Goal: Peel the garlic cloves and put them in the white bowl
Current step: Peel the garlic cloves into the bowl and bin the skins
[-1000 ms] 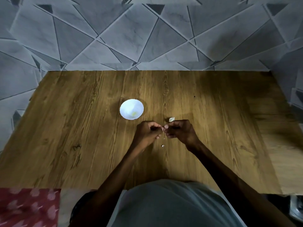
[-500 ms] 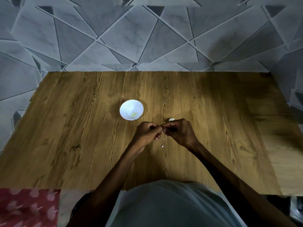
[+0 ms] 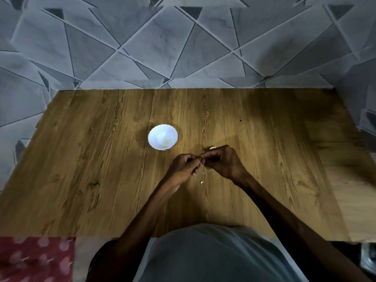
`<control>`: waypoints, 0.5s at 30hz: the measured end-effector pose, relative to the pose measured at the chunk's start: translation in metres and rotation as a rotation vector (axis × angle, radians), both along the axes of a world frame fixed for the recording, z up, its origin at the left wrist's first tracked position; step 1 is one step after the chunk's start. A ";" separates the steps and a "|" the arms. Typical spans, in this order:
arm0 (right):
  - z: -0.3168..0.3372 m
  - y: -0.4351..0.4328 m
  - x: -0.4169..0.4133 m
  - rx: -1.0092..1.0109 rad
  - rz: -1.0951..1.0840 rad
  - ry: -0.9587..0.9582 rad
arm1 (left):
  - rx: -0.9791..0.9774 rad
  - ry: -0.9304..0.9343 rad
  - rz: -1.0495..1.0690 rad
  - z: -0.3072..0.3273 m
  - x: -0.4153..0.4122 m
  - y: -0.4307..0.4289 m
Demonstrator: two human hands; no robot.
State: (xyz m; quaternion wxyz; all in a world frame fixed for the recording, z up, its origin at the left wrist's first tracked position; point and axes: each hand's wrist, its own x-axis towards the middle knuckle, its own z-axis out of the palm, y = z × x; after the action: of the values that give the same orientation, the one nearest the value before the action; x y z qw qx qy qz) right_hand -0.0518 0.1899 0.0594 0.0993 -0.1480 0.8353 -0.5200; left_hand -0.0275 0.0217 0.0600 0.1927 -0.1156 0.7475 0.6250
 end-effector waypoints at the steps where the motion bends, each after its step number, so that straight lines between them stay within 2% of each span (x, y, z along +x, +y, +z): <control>1: 0.001 0.001 0.000 -0.023 -0.001 -0.023 | 0.012 -0.005 0.008 0.000 0.000 0.000; 9: 0.004 0.006 -0.005 -0.176 -0.043 -0.257 | 0.081 0.028 -0.027 0.003 -0.001 -0.009; 15: 0.007 0.004 -0.008 -0.158 -0.048 -0.297 | 0.072 0.044 -0.048 0.003 -0.004 -0.011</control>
State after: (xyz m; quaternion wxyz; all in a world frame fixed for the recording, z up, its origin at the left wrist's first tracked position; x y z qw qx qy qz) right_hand -0.0598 0.1940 0.0661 0.1974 -0.0569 0.7712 -0.6025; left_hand -0.0315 0.0105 0.0632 0.1952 -0.0770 0.7311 0.6492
